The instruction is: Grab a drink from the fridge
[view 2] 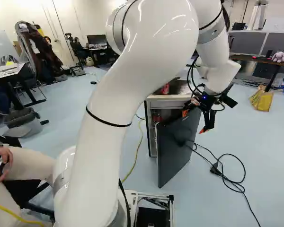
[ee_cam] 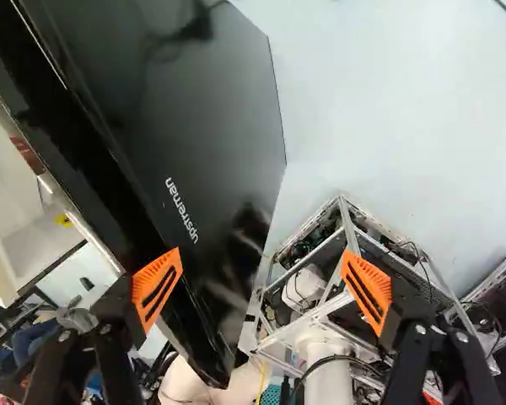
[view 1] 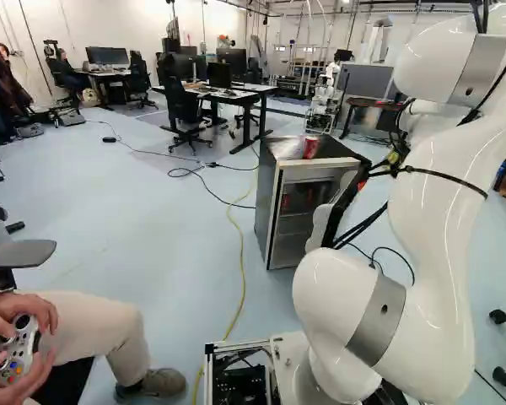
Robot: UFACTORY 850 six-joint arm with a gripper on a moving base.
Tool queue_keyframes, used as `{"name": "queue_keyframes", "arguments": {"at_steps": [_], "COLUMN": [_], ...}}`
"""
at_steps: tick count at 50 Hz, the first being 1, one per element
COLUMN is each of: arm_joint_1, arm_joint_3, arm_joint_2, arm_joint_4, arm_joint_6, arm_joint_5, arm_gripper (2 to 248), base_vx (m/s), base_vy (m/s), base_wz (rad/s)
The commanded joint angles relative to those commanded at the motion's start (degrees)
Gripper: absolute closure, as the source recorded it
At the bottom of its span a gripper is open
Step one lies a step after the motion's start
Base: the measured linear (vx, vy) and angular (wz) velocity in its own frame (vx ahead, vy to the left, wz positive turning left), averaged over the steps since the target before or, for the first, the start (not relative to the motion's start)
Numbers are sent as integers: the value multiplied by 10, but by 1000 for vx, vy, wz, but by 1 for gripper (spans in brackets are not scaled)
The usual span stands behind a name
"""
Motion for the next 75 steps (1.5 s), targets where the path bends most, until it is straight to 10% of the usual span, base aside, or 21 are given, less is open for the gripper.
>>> {"name": "queue_keyframes", "arguments": {"at_steps": [46,75], "arm_joint_1": [73,65], "arm_joint_3": [20,78], "arm_joint_2": [12,47], "arm_joint_4": [0,-7], "arm_joint_6": [0,0], "arm_joint_5": [0,17], "arm_gripper": [3,3], "base_vx": [0,0], "base_vy": [0,0], "base_wz": [0,0]}}
